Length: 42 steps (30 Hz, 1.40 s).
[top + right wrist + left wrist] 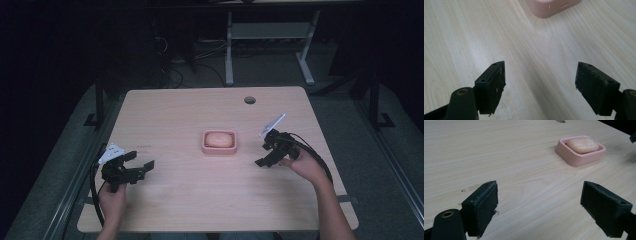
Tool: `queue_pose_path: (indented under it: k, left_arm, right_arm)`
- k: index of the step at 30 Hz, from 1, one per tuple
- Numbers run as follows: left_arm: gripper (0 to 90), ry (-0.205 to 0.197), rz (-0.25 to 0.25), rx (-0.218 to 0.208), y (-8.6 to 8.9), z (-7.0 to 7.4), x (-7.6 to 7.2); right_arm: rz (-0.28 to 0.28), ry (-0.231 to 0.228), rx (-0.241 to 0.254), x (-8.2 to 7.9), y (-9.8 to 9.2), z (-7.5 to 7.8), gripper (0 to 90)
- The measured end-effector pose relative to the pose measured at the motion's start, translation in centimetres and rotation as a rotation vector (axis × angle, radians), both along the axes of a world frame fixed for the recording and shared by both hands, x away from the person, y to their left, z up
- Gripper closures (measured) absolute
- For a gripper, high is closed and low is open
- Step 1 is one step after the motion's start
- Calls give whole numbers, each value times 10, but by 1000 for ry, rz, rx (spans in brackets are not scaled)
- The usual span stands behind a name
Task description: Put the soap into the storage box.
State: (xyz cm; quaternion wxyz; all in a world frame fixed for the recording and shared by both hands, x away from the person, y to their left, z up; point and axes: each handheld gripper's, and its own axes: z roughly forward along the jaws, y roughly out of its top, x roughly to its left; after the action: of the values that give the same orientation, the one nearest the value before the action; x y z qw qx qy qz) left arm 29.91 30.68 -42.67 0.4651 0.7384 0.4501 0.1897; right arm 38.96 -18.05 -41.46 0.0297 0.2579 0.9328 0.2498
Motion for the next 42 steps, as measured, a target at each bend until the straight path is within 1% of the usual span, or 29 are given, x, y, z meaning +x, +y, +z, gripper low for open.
queue_pose_path:
  k: [2, 4, 11, 13, 15, 17, 20, 28, 30, 31, 35, 38, 42]
  left_arm:
    - [142, 3, 1, 2, 0, 0, 0]
    - [142, 3, -1, 7, 0, 0, 0]
    - [142, 4, -2, 8, 0, 0, 0]
    - [142, 6, -2, 11, 0, 0, 0]
    - [142, 5, -2, 10, 0, 0, 0]
    - [142, 7, -1, 11, -1, 0, 0]
    - [142, 7, 0, 11, -1, 0, 0]
    - [142, 3, 0, 7, -2, 0, 0]
    - [142, 4, 0, 8, -2, -1, 0]
    - [142, 3, -1, 8, -2, -1, 0]
    - [142, 6, -7, 18, -2, -1, 1]
    - [142, 5, -6, 15, -3, -1, 1]
    - [142, 6, -6, 18, -4, -1, 1]
  right_arm:
    - [-4, 8, -5, -2, -2, -1, 235]
    - [-3, -4, -11, -4, -5, -1, 236]
    - [-23, 2, 6, -13, -13, -3, 235]
    - [-17, 9, -7, -15, -15, -6, 230]
    - [-18, -2, -2, -18, -16, -7, 231]
    - [-27, 8, 10, -20, -18, -9, 231]
    - [-39, 21, 9, -25, -21, -12, 231]
    - [-45, 13, 22, -36, -29, -16, 231]
    - [-48, 11, 32, -40, -31, -17, 231]
    - [-45, 4, 35, -41, -32, -18, 231]
    - [-47, 3, 31, -48, -34, -22, 231]
    - [-52, 2, 46, -54, -36, -25, 230]
    - [-58, -7, 55, -62, -38, -28, 222]
